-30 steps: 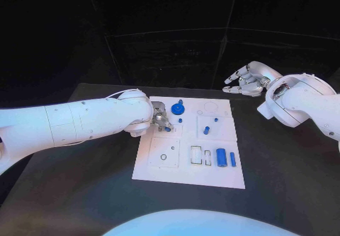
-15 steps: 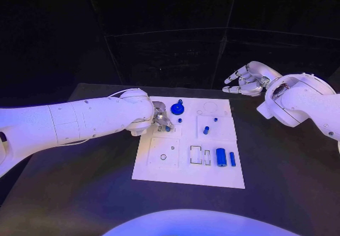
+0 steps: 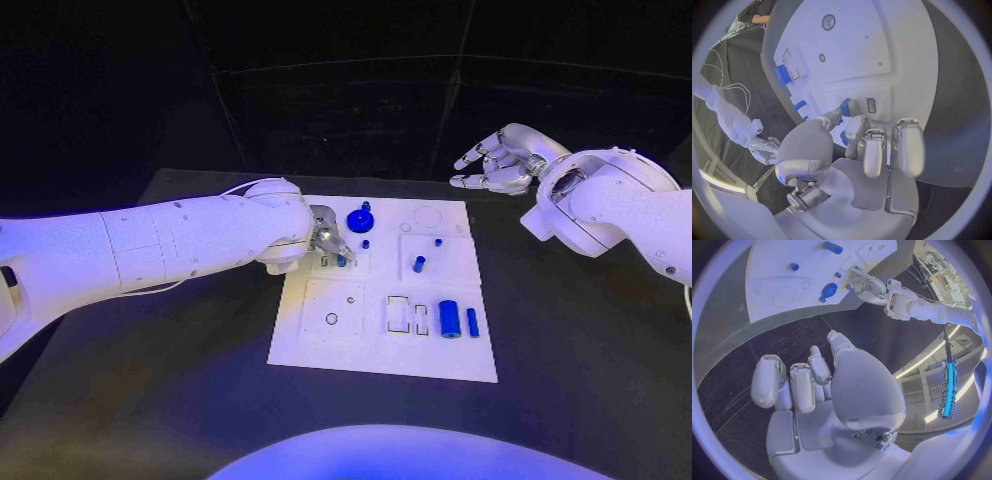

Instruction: Assemble the parts on the task board

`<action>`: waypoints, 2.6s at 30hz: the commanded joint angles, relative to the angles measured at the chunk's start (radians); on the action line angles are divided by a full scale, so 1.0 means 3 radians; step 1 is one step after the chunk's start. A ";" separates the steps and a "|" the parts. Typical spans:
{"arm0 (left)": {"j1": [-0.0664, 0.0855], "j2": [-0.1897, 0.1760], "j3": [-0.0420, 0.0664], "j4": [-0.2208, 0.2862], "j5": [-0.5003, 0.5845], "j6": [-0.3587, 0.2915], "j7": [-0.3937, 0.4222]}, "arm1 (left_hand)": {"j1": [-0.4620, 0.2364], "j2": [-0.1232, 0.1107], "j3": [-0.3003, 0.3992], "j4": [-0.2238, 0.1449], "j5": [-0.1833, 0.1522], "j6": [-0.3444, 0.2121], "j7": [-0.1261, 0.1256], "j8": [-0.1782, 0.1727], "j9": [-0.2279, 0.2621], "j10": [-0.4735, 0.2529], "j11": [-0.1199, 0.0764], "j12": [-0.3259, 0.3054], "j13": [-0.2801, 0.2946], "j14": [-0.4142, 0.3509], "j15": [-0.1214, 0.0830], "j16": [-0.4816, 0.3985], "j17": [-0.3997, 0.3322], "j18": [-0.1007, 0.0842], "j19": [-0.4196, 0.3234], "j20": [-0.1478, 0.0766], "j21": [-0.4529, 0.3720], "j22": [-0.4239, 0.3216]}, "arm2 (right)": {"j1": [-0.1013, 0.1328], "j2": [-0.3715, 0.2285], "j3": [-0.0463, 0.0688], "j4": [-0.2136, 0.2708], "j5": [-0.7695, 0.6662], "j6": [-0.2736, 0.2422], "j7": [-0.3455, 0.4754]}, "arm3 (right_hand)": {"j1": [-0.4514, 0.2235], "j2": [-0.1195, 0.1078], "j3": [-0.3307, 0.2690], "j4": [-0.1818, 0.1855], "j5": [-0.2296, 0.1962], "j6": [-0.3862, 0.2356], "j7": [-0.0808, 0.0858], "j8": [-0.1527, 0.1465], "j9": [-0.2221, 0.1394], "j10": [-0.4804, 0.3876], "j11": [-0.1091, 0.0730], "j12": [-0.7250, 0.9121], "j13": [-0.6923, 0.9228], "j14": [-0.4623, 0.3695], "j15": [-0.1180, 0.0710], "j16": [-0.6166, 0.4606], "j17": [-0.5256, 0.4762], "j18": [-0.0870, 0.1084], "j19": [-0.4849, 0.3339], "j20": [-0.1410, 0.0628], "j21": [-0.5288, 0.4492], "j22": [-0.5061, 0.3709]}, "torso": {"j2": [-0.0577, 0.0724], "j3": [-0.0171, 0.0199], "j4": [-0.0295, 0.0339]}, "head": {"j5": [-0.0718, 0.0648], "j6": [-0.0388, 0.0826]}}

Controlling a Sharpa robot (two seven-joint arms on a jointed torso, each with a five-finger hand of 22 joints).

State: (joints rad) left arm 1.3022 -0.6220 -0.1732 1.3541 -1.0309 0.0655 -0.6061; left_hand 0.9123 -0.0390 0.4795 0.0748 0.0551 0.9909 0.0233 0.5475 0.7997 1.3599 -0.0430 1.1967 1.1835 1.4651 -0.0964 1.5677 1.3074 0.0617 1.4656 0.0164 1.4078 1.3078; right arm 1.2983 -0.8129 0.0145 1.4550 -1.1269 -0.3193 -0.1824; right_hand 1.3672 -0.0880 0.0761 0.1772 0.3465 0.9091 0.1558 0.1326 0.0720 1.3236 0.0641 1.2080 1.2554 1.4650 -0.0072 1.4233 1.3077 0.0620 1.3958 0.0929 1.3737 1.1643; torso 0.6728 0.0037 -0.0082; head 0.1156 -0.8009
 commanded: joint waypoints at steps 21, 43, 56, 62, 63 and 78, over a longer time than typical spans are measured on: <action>0.0012 -0.0155 0.0206 0.0084 0.0021 -0.0204 0.0020 | -0.0125 -0.0231 -0.1017 0.0325 -0.0029 -0.0008 -0.0030 0.0040 0.0062 -0.0030 -0.0031 -0.0058 -0.0068 0.0352 -0.0047 0.0010 0.0878 -0.0034 0.0082 -0.0067 -0.0016 0.0093 | 0.0008 -0.0004 0.0003 -0.0020 -0.0014 -0.0006 0.0022 | 0.0001 -0.0020 -0.0026 0.0041 -0.0062 -0.0039 0.0001 0.0030 -0.0005 -0.0033 0.0011 -0.0022 -0.0013 0.0181 -0.0014 -0.0017 0.0140 0.0062 -0.0027 0.0001 -0.0024 -0.0010 | -0.0001 -0.0004 0.0006 | -0.0027 0.0025; 0.0241 0.0068 0.0451 -0.0664 0.0084 0.0616 -0.0004 | 0.0434 0.0031 -0.1449 0.0314 -0.0027 -0.0306 0.0201 -0.0537 -0.0417 -0.0230 0.0168 -0.0286 -0.0300 0.0352 0.0124 0.0010 0.0878 0.0004 0.0006 0.0089 -0.0180 -0.0080 | 0.0007 0.0024 0.0002 -0.0069 -0.0014 0.0009 0.0026 | -0.0002 -0.0021 -0.0031 0.0047 -0.0068 -0.0042 0.0002 0.0032 -0.0005 -0.0032 0.0012 -0.0019 -0.0011 0.0182 -0.0014 -0.0016 0.0143 0.0062 -0.0027 0.0002 -0.0025 -0.0010 | 0.0007 -0.0005 -0.0004 | -0.0006 0.0087; 0.0205 0.0275 0.0336 -0.1109 0.0085 0.0816 -0.0006 | 0.0456 0.0133 -0.1587 0.0378 -0.0027 -0.0211 0.0193 -0.0584 -0.0520 -0.0206 0.0163 -0.0245 -0.0276 0.0352 0.0123 0.0010 0.0878 -0.0005 0.0031 0.0097 -0.0139 -0.0021 | 0.0007 0.0054 0.0002 -0.0077 -0.0014 0.0018 0.0038 | 0.0002 -0.0014 -0.0029 0.0050 -0.0058 -0.0044 0.0002 0.0034 -0.0005 -0.0035 0.0011 -0.0023 -0.0015 0.0182 -0.0014 -0.0018 0.0142 0.0062 -0.0026 0.0002 -0.0025 -0.0010 | 0.0002 0.0000 0.0003 | 0.0023 0.0084; 0.0177 0.0322 0.0326 -0.1201 0.0084 0.0868 -0.0006 | 0.0461 0.0140 -0.1599 0.0381 -0.0026 -0.0199 0.0191 -0.0584 -0.0526 -0.0201 0.0161 -0.0238 -0.0270 0.0352 0.0122 0.0010 0.0878 -0.0007 0.0035 0.0096 -0.0132 -0.0010 | 0.0006 0.0069 0.0002 -0.0084 -0.0014 0.0024 0.0043 | 0.0005 -0.0011 -0.0028 0.0051 -0.0052 -0.0045 0.0002 0.0035 -0.0005 -0.0036 0.0011 -0.0023 -0.0016 0.0182 -0.0014 -0.0018 0.0142 0.0063 -0.0027 0.0002 -0.0027 -0.0013 | 0.0000 -0.0003 0.0001 | 0.0010 0.0077; 0.0173 0.0329 0.0324 -0.1213 0.0084 0.0880 -0.0004 | 0.0461 0.0140 -0.1599 0.0381 -0.0026 -0.0199 0.0191 -0.0584 -0.0526 -0.0201 0.0161 -0.0238 -0.0270 0.0352 0.0122 0.0010 0.0878 -0.0007 0.0035 0.0096 -0.0132 -0.0010 | 0.0006 0.0071 0.0002 -0.0085 -0.0014 0.0025 0.0043 | 0.0006 -0.0009 -0.0028 0.0052 -0.0049 -0.0045 0.0002 0.0036 -0.0005 -0.0036 0.0011 -0.0023 -0.0015 0.0182 -0.0014 -0.0019 0.0141 0.0062 -0.0026 0.0002 -0.0027 -0.0012 | 0.0000 -0.0002 0.0002 | 0.0009 0.0078; 0.0143 0.0371 0.0303 -0.1265 0.0084 0.0928 0.0050 | 0.0487 0.0165 -0.1622 0.0381 -0.0026 -0.0174 0.0185 -0.0587 -0.0543 -0.0185 0.0155 -0.0218 -0.0254 0.0352 0.0118 0.0010 0.0878 -0.0011 0.0042 0.0094 -0.0118 0.0008 | 0.0006 0.0078 0.0002 -0.0087 -0.0014 0.0031 0.0039 | 0.0008 -0.0004 -0.0028 0.0058 -0.0032 -0.0047 0.0002 0.0040 -0.0004 -0.0035 0.0011 -0.0019 -0.0013 0.0183 -0.0014 -0.0019 0.0142 0.0062 -0.0025 0.0002 -0.0027 -0.0011 | 0.0000 0.0002 0.0004 | 0.0008 0.0074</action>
State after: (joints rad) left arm 1.3442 -0.5121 -0.0824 0.9756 -1.0086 0.3258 -0.6020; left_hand 1.0562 0.0001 -0.0012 0.1889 0.0501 0.9310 0.0784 0.3768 0.6381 1.2970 0.0054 1.1259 1.1065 1.4633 -0.0657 1.5677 1.3073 0.0618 1.4667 0.0365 1.3674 1.3081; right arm 1.2981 -0.7903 0.0143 1.4280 -1.1274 -0.3153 -0.1780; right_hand 1.3671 -0.0880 0.0694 0.1895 0.3313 0.9028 0.1567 0.1392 0.0720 1.3201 0.0679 1.2041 1.2517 1.4650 -0.0072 1.4230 1.3080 0.0620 1.3958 0.0929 1.3700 1.1615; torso 0.6725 0.0038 -0.0069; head 0.1177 -0.7785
